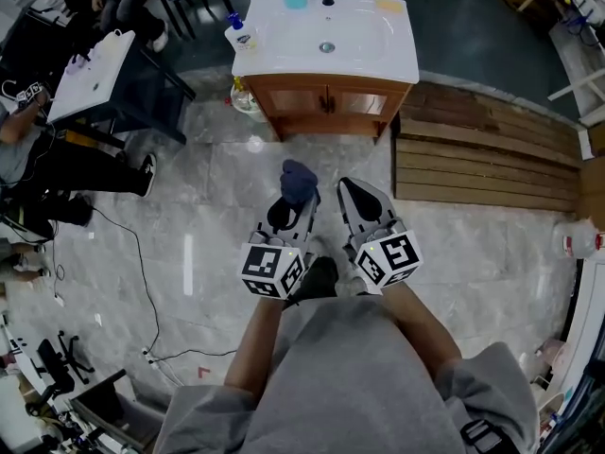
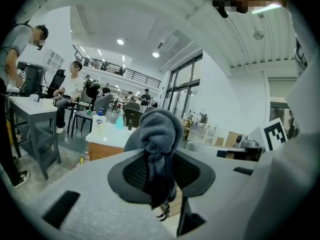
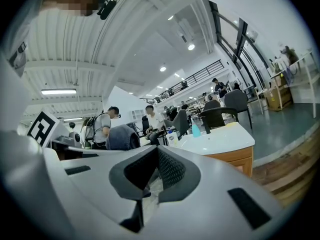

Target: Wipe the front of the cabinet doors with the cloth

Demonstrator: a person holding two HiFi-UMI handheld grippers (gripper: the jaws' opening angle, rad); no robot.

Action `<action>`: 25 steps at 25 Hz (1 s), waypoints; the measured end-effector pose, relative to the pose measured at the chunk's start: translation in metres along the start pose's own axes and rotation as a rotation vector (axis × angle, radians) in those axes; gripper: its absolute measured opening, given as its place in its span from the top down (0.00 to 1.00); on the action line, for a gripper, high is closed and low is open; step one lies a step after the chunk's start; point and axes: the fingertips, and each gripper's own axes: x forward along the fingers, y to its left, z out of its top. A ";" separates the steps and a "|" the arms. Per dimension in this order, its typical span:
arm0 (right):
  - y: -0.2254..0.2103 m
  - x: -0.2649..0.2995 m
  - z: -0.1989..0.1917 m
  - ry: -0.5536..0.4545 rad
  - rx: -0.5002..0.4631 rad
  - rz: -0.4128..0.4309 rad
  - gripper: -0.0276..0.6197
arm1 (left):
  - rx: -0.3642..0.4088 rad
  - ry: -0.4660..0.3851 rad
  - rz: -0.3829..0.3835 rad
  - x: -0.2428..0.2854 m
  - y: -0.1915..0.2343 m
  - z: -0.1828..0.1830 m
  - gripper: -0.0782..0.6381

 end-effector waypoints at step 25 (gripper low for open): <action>-0.050 0.150 -0.067 0.096 0.000 -0.041 0.94 | -0.065 0.041 0.070 0.078 0.152 -0.036 0.74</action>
